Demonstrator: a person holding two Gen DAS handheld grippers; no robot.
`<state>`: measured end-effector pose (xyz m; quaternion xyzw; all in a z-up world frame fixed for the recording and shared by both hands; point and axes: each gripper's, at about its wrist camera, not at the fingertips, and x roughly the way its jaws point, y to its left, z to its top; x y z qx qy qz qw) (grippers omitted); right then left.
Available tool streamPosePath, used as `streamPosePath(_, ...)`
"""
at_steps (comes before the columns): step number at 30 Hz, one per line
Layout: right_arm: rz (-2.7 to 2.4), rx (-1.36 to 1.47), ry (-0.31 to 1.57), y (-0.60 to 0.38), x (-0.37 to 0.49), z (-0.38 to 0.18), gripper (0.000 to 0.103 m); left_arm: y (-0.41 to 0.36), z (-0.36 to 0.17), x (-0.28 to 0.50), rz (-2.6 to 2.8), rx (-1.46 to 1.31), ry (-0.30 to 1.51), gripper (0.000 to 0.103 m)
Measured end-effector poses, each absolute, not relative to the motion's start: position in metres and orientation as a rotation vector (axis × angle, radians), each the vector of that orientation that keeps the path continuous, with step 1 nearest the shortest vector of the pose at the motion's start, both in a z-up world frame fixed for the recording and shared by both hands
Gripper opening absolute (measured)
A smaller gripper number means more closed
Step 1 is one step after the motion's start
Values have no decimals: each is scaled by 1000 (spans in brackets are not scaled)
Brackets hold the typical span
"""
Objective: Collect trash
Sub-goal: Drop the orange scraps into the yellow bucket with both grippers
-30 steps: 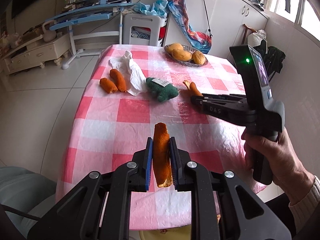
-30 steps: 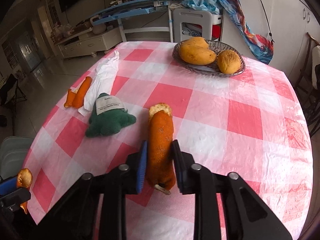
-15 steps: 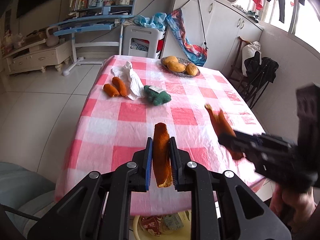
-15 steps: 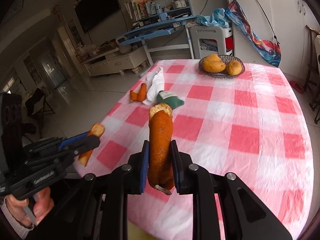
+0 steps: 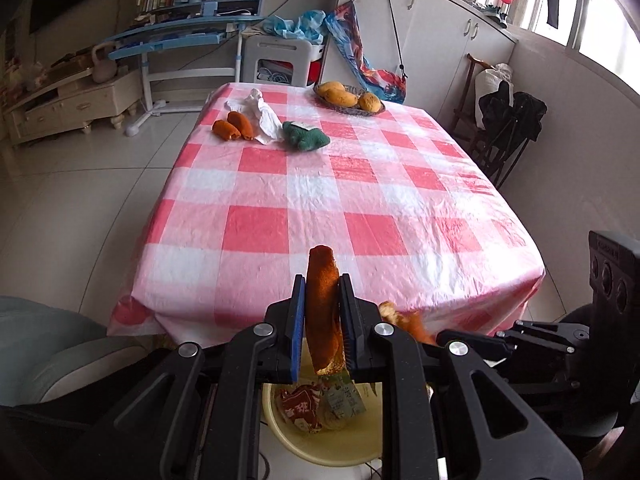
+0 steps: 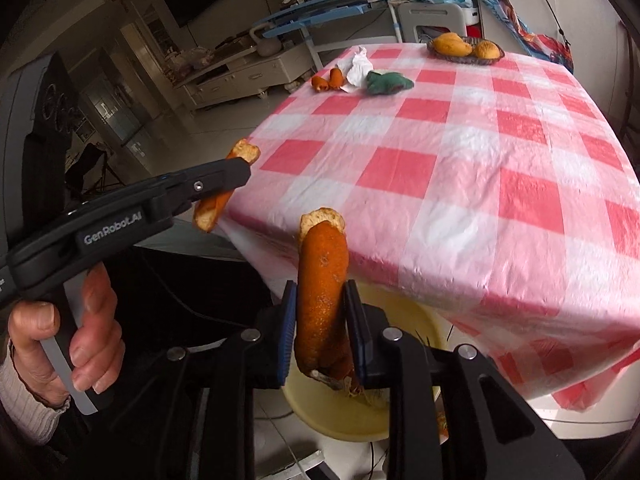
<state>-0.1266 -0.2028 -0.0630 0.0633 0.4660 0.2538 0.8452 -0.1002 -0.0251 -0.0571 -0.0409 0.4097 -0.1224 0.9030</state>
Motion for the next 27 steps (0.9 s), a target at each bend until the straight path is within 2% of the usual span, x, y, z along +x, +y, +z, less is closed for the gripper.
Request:
streamPosePath(2, 511, 152, 962, -208, -129, -61, 39, -28, -64, -107, -268, -80, 885, 16)
streamPosePath(3, 493, 157, 942, -211, -130, -58, 49, -30, -69, -109, -278, -79, 910, 17)
streamPosePath(4, 477, 162, 923, -214, -132, -57, 54, -33, -74, -113, -288, -70, 941, 19)
streamPosePath(6, 444, 182, 899, -221, -132, -55, 57, -37, -80, -121, -291, -48, 962, 22)
streamPosePath(8, 399, 206, 881, -229, -131, -54, 67, -40, -80, -129, -284, -30, 950, 29)
streamPosePath(10, 356, 242, 871, -237, -131, -54, 77, -37, -74, -135, -261, -26, 909, 49)
streamPosePath(13, 305, 272, 859, -245, -131, -52, 86, -29, -62, -143, -181, -16, 818, 66)
streamPosePath(16, 277, 272, 841, -247, -132, -50, 87, -20, -54, -146, -105, -25, 756, 76)
streamPosePath(27, 247, 163, 823, -230, -130, -55, 90, -7, -38, -150, -15, -41, 662, 83)
